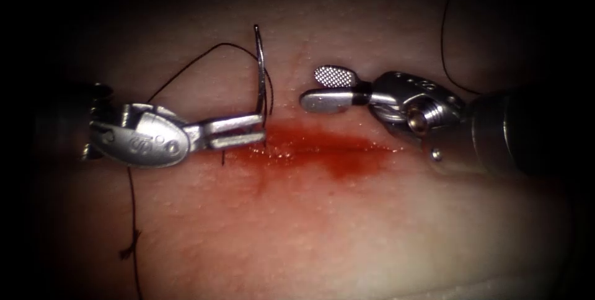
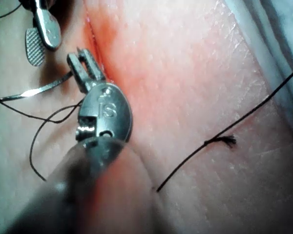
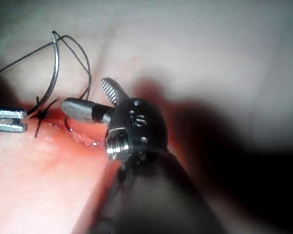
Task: Wound Closure
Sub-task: Pass the needle back to the right gripper from the left.
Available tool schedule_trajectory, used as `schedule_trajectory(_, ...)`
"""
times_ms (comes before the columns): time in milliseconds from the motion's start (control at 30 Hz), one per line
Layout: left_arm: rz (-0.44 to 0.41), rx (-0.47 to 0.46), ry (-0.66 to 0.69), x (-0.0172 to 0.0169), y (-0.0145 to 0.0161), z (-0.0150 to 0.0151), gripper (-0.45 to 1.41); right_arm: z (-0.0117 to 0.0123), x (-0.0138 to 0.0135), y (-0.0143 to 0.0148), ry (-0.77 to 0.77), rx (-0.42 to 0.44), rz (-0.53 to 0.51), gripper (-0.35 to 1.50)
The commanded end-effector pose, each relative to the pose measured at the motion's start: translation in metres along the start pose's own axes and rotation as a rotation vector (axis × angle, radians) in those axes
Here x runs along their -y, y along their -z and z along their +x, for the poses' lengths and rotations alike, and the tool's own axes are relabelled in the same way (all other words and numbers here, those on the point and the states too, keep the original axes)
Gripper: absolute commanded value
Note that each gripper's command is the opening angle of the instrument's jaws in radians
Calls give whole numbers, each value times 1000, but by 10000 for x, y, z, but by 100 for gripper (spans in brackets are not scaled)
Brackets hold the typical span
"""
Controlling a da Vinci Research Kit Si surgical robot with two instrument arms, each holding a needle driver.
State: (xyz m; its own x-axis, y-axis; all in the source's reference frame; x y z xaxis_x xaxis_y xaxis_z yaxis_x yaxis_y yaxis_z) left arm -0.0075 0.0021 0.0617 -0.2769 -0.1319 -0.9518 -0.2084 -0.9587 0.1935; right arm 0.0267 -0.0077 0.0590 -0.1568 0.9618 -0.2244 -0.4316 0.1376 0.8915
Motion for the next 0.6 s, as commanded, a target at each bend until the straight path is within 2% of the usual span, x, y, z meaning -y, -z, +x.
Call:
schedule_trajectory(33,1,0,-17,-2,-7,-5,-45,-2,2,-9,-23,4,8,118)
schedule_trajectory(167,3,2,-112,-7,-8,-7,-45,-4,4,-9,-82,23,32,118)
schedule_trajectory(600,-1,-15,-233,-23,-14,-8,-45,-6,12,-28,-171,37,93,118)
